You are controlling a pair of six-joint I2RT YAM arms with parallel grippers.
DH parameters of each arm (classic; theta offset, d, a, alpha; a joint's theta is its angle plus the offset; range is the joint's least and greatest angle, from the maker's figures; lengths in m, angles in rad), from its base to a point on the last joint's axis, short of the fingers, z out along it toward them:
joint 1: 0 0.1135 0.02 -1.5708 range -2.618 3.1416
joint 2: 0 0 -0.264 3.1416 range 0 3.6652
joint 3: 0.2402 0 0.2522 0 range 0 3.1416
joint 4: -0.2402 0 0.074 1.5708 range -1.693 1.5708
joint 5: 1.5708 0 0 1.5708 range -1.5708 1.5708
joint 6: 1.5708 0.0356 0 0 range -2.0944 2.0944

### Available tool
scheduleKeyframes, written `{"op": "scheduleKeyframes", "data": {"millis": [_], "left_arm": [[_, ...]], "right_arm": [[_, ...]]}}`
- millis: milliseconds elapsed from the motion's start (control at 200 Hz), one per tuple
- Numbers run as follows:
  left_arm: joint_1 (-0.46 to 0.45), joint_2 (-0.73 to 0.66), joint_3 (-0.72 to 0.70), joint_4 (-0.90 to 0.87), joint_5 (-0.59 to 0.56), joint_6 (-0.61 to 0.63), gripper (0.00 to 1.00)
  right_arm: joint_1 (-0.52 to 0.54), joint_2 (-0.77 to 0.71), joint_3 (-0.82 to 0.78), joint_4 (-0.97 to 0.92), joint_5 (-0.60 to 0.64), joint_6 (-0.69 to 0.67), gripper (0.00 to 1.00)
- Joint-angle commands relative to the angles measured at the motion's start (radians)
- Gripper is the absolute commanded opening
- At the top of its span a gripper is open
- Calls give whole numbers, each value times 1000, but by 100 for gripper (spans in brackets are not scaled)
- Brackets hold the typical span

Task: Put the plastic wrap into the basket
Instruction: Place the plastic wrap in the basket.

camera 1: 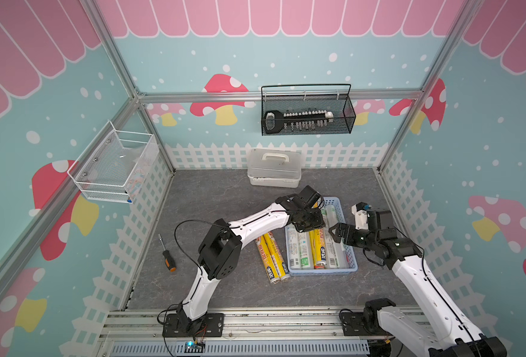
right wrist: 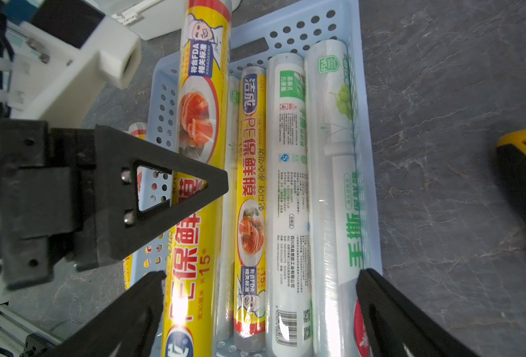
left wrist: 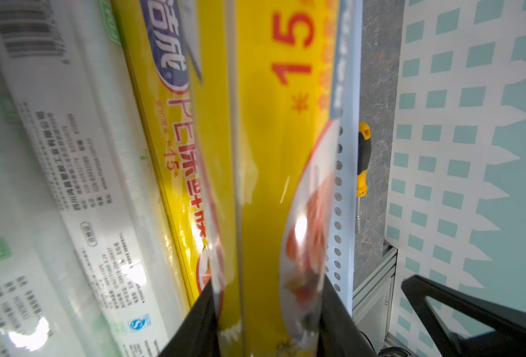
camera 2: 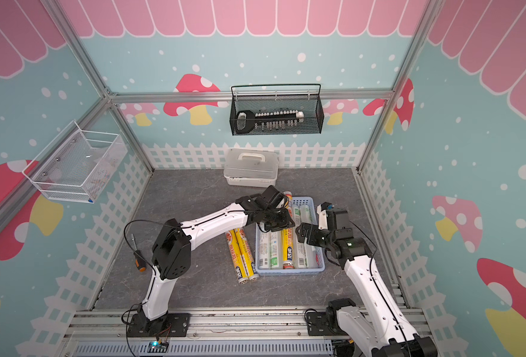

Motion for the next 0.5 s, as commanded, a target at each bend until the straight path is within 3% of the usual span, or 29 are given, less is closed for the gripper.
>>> {"op": "scheduleKeyframes", "data": {"millis": [0,495], "left_arm": [[-9,28,37,10,10,-35,18],[-13,128,100,-15,3,-75,24]], "right_arm": [[-10,-30,-8,-56,45,-15,99],[-14,-31,4,-65,42,-65,100]]}}
